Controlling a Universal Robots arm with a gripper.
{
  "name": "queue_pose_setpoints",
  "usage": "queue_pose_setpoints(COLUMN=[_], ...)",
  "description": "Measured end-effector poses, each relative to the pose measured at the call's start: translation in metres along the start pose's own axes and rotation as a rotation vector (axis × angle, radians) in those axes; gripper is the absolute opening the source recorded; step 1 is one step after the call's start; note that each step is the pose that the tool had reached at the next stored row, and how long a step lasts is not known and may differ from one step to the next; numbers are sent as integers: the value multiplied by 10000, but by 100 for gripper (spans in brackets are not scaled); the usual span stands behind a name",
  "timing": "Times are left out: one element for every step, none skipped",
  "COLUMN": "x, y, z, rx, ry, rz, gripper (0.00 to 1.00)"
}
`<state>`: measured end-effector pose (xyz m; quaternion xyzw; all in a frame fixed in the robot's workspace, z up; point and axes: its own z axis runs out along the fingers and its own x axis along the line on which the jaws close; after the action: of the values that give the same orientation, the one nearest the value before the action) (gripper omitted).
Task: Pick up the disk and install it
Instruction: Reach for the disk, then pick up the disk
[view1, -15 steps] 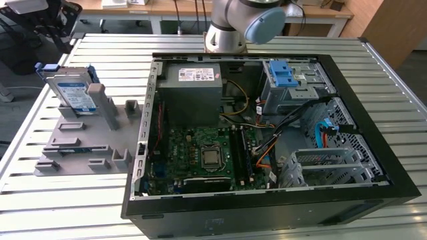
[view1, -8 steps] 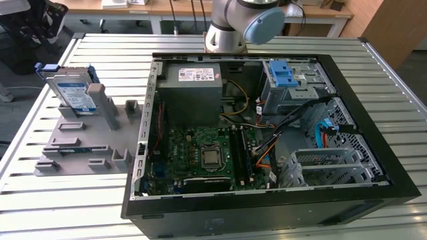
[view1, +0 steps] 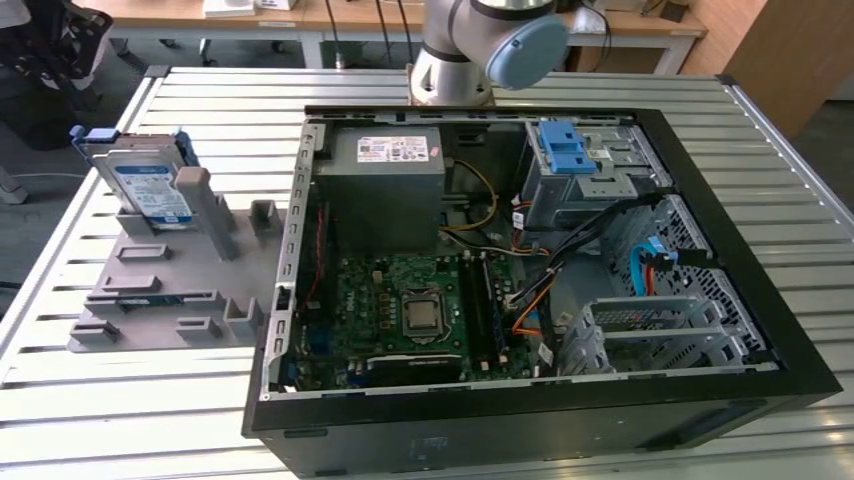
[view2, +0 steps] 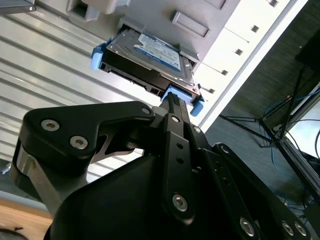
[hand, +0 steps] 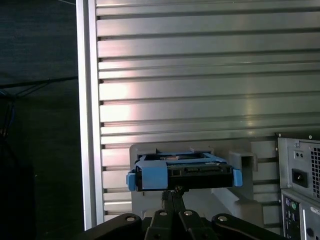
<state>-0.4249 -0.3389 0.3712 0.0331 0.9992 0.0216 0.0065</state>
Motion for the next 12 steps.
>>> queue_pose_setpoints(x=[0, 1, 2, 2, 2, 2, 2, 3, 3, 3, 3, 3], y=[0, 1, 1, 1, 1, 1, 1, 1, 1, 1, 1, 1], z=[0, 0, 0, 0, 0, 0, 0, 0, 0, 0, 0, 0], rx=[0, 0, 0, 0, 0, -1, 0, -1, -1, 0, 0, 0], ry=[-1, 0, 0, 0, 0, -1, -1, -1, -1, -1, 0, 0], rz=[0, 1, 1, 1, 1, 1, 1, 1, 1, -1, -6, -15], gripper=[11, 11, 11, 11, 11, 11, 11, 11, 11, 11, 11, 11])
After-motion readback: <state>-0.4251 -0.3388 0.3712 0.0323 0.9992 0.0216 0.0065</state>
